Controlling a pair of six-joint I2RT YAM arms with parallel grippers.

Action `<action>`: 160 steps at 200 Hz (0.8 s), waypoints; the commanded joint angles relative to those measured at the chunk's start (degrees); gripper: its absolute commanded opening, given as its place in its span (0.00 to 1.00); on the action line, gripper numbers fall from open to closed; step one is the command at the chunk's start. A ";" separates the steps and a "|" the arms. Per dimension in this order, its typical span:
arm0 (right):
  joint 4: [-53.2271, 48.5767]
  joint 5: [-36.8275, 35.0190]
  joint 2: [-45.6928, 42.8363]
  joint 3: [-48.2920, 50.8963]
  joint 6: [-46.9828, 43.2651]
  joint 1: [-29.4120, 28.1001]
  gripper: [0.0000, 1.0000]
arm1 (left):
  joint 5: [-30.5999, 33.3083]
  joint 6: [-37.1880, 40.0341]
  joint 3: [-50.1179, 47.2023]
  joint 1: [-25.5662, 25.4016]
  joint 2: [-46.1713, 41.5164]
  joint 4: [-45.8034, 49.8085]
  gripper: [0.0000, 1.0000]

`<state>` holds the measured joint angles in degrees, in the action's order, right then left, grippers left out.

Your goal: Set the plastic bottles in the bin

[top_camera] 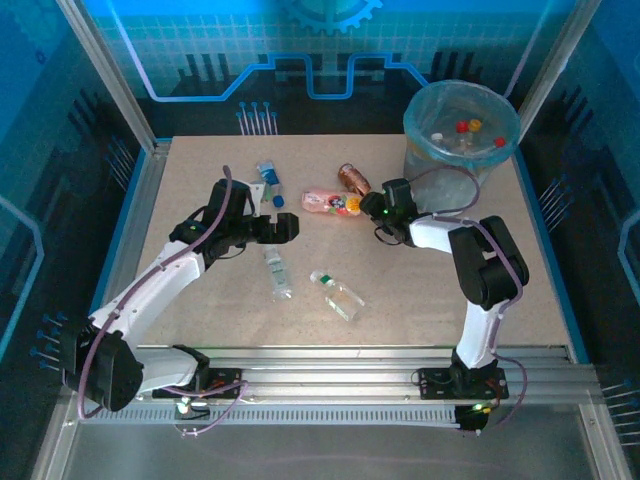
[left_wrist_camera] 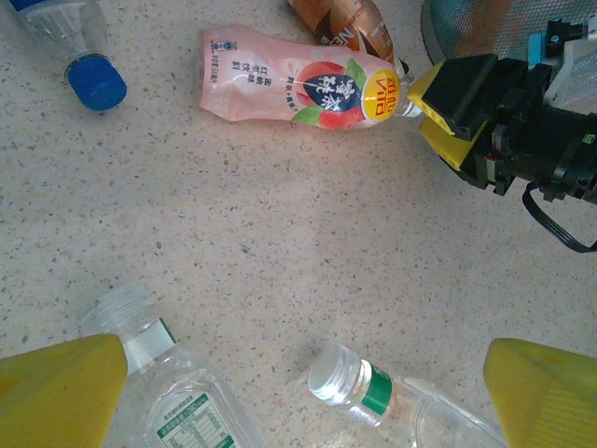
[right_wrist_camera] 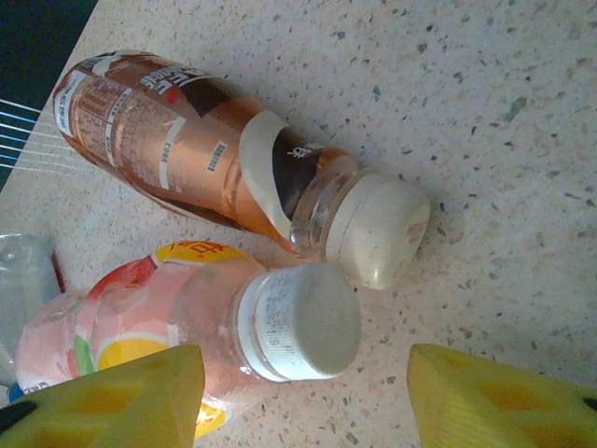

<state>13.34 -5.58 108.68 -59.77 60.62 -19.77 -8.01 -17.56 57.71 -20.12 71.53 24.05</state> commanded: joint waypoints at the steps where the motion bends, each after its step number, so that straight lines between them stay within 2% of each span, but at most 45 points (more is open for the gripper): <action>1: 3.79 -0.77 1.47 0.42 1.51 0.96 0.60 | -1.31 1.30 1.70 0.61 0.45 -0.41 0.99; 104: 12.71 2.74 5.81 0.82 6.13 1.31 0.56 | -1.70 0.95 1.45 0.78 0.46 0.02 0.99; 160: 18.80 4.64 7.41 2.56 8.64 1.90 0.57 | -2.01 0.64 1.35 0.78 0.46 -0.05 0.99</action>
<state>27.59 -1.85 114.43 -58.35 67.37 -18.92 -8.82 -17.58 57.71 -19.92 71.55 24.10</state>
